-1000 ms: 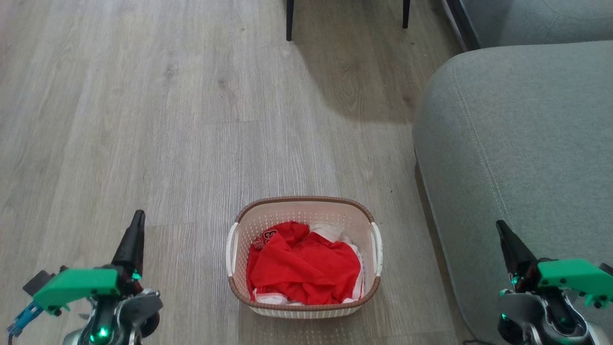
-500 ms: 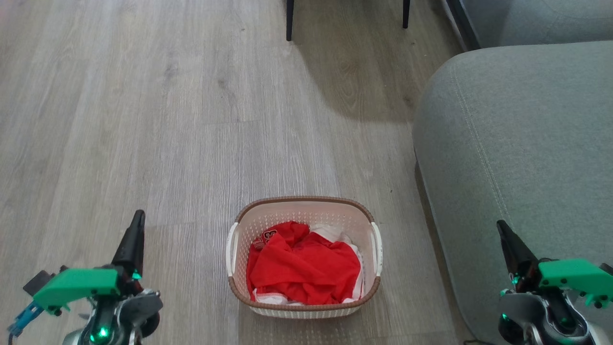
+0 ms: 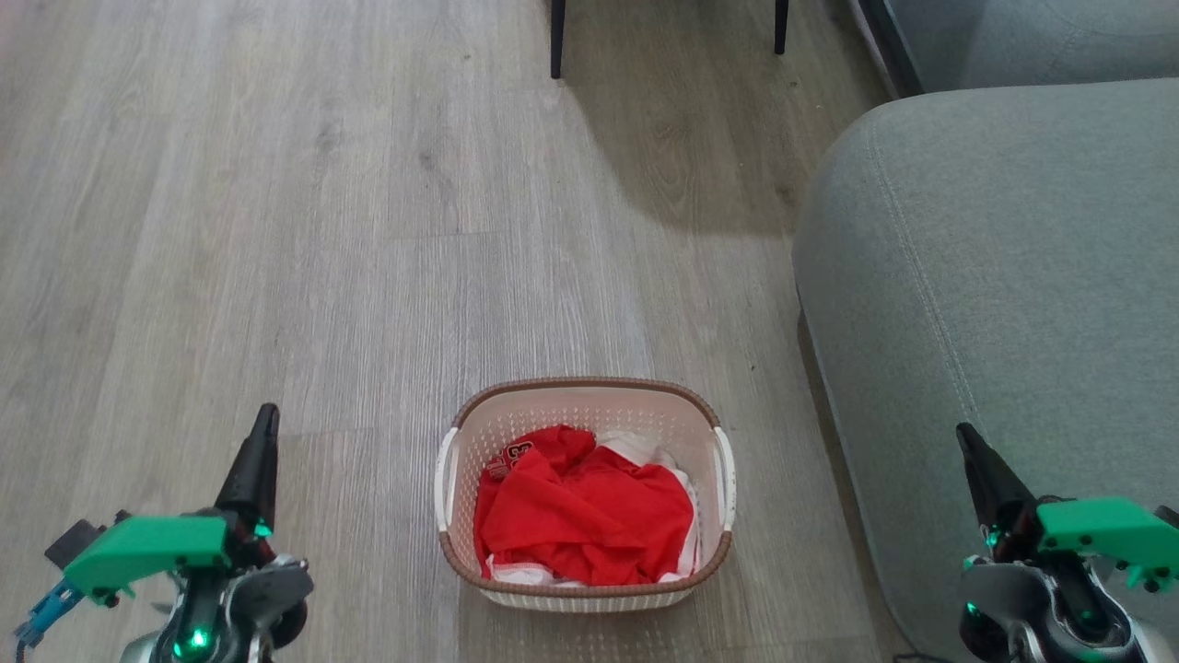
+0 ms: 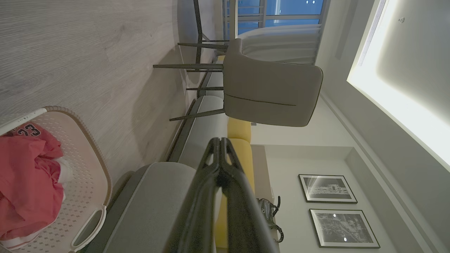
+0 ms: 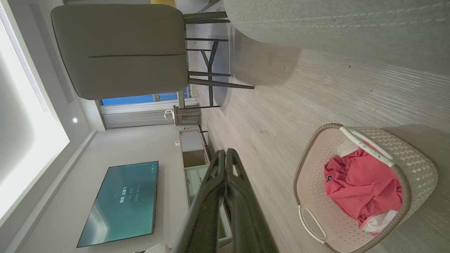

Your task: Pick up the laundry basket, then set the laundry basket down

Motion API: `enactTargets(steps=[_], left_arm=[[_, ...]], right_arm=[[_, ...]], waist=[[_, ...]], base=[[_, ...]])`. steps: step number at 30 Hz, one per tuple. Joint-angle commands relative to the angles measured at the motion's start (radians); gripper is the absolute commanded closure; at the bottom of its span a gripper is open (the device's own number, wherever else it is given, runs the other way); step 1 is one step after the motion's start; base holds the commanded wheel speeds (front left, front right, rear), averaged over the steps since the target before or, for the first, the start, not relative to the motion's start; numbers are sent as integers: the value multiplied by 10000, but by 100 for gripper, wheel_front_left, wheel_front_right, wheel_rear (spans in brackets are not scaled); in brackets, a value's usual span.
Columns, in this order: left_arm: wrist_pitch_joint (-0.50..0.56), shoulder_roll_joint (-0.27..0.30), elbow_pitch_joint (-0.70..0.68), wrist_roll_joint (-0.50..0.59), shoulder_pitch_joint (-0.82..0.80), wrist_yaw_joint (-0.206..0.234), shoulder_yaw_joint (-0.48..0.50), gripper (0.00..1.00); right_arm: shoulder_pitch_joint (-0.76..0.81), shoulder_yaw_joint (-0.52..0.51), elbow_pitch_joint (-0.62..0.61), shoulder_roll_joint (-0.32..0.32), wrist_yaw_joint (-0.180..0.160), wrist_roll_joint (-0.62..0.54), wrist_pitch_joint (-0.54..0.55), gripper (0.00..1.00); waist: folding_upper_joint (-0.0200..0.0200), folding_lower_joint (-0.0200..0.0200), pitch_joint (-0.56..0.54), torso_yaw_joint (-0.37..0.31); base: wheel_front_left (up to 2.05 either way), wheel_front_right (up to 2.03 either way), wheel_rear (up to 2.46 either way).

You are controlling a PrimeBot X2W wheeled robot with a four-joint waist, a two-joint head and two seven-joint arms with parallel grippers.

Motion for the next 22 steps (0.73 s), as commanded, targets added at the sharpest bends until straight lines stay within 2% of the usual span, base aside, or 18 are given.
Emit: enactTargets(steps=[1,22], left_arm=[[76,53,-305,-39,-463,-67,368,100],[75,53,-306,-39,-463,-67,367,100]], right_arm=[[-468,139,-320,-61,25,-32,65,100],[-473,88,-317,-25,25,-75,107,100]], waist=[[0,0,0,0],[0,0,0,0]], base=[[0,0,0],[0,0,0]])
